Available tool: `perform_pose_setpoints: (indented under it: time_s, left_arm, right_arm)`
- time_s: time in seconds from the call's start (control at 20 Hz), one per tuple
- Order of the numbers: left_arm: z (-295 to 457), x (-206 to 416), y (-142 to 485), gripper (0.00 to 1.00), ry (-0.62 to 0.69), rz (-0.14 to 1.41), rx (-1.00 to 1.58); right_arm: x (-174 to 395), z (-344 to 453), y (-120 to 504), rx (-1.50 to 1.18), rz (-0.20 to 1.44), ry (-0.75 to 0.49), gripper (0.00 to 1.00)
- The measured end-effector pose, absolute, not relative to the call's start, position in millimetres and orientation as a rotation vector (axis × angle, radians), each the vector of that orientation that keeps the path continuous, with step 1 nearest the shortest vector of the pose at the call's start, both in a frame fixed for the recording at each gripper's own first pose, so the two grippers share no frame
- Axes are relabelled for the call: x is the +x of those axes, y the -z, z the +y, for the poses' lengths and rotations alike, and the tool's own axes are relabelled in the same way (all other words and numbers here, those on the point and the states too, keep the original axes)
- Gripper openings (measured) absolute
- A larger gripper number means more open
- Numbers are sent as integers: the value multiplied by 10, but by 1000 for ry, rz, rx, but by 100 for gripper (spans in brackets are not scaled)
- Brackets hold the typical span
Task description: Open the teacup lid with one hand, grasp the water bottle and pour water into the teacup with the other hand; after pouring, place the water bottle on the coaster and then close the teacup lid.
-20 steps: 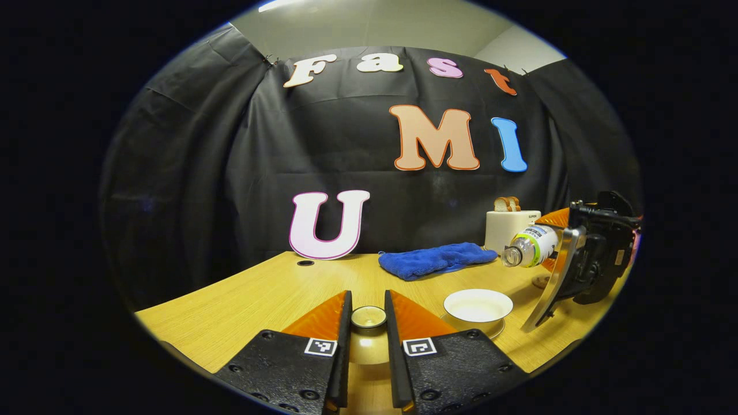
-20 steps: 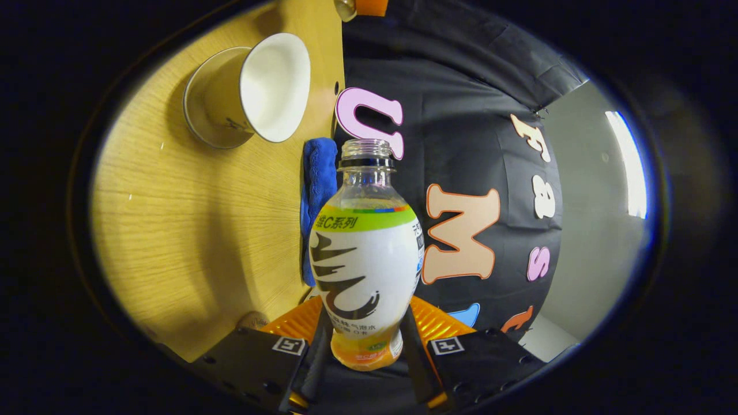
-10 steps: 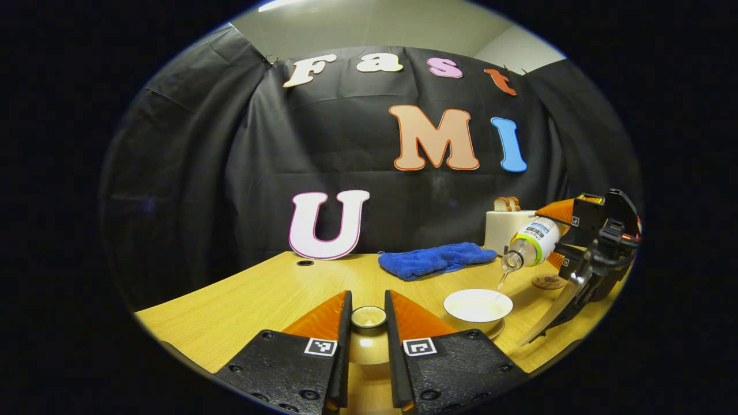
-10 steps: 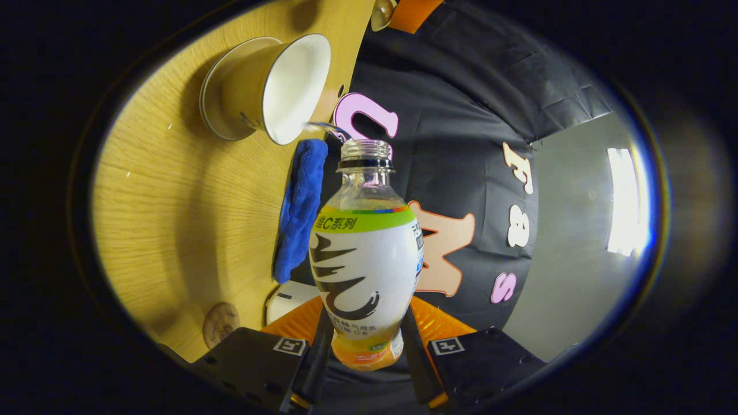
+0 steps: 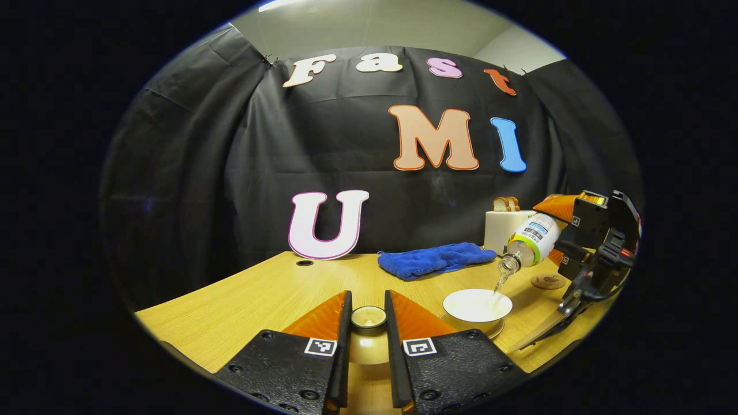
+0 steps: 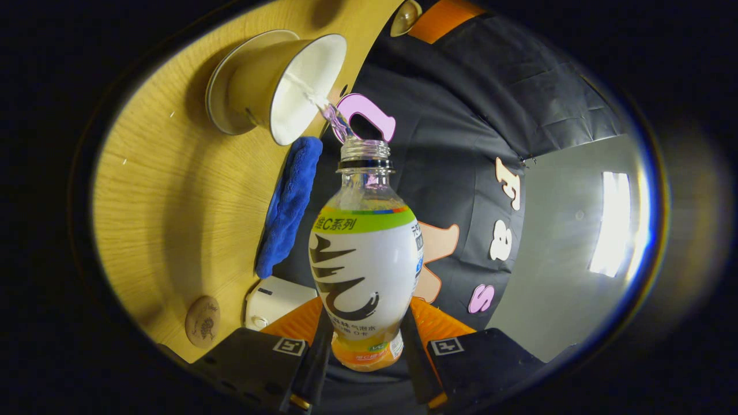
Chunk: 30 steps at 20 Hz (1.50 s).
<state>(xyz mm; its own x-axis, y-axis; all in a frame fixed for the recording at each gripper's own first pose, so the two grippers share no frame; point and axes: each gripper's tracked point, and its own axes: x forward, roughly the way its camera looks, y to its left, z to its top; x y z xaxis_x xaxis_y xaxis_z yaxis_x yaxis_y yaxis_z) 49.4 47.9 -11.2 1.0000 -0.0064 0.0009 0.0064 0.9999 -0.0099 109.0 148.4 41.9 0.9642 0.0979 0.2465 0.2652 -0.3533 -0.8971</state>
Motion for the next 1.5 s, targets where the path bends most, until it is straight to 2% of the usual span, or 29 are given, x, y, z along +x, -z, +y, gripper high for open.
perform_pose_setpoints:
  time_s: [0.2, 1.1, 1.35, 1.5]
  left_arm:
    - [476, 495, 111, 27, 8, -1, -9]
    - [476, 487, 104, 27, 9, 0, -9]
    - [477, 488, 108, 27, 11, 0, -9]
    - [471, 486, 114, 27, 11, 0, -9]
  right_arm:
    - [1115, 1435, -528, -1952, -287, 214, 64]
    - [990, 1634, -461, -2058, -422, 219, 63]
    - [996, 1612, -440, -2045, -420, 216, 64]
    - [1042, 1492, -268, -1946, -310, 155, 65]
